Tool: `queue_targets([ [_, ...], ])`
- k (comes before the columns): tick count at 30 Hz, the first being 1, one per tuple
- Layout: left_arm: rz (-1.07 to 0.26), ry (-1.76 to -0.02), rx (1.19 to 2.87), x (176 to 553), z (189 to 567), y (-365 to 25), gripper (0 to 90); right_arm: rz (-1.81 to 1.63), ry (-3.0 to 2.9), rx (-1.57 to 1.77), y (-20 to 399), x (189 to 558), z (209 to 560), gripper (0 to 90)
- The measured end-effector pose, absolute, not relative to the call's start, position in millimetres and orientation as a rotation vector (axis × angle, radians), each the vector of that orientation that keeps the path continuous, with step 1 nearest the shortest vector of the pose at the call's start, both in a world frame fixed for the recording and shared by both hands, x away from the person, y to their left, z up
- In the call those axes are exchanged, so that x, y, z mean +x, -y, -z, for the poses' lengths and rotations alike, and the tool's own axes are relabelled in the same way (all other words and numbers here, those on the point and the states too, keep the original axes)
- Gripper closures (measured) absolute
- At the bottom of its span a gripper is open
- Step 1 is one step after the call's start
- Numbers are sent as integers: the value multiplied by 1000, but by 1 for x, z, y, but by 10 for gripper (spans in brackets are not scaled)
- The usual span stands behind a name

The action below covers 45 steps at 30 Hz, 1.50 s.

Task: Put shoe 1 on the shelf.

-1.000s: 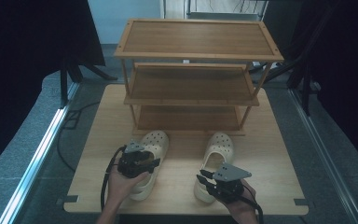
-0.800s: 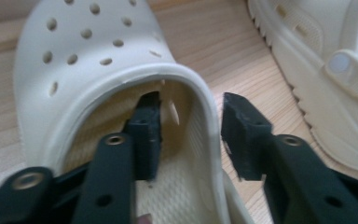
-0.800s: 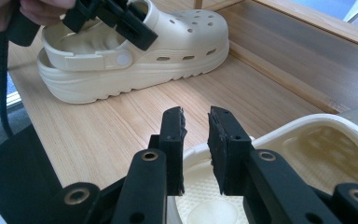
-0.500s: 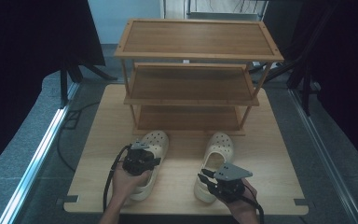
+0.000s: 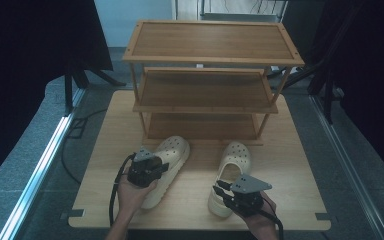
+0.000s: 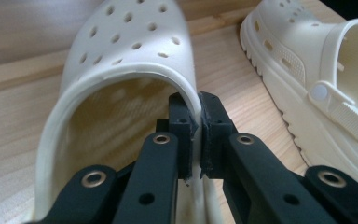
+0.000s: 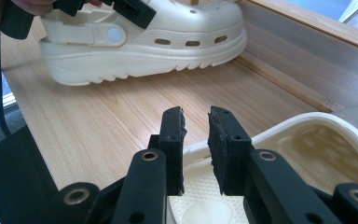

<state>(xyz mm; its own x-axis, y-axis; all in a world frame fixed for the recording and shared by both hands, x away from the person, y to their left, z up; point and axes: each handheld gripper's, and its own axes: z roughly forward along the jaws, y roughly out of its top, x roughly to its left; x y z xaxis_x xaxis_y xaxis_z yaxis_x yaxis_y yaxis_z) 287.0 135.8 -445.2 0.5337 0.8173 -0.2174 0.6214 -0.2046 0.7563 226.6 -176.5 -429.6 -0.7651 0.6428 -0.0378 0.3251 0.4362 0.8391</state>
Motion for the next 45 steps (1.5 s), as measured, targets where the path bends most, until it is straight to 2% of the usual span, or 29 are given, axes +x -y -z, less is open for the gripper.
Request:
queue_targets([
  [12,-349,-1169,1877,299,439,-131,855,-1254,-2337,836,179,228,430,750],
  [45,-495,-1260,1867,405,446,-58,843,-1254,-2348,826,178,227,430,749],
])
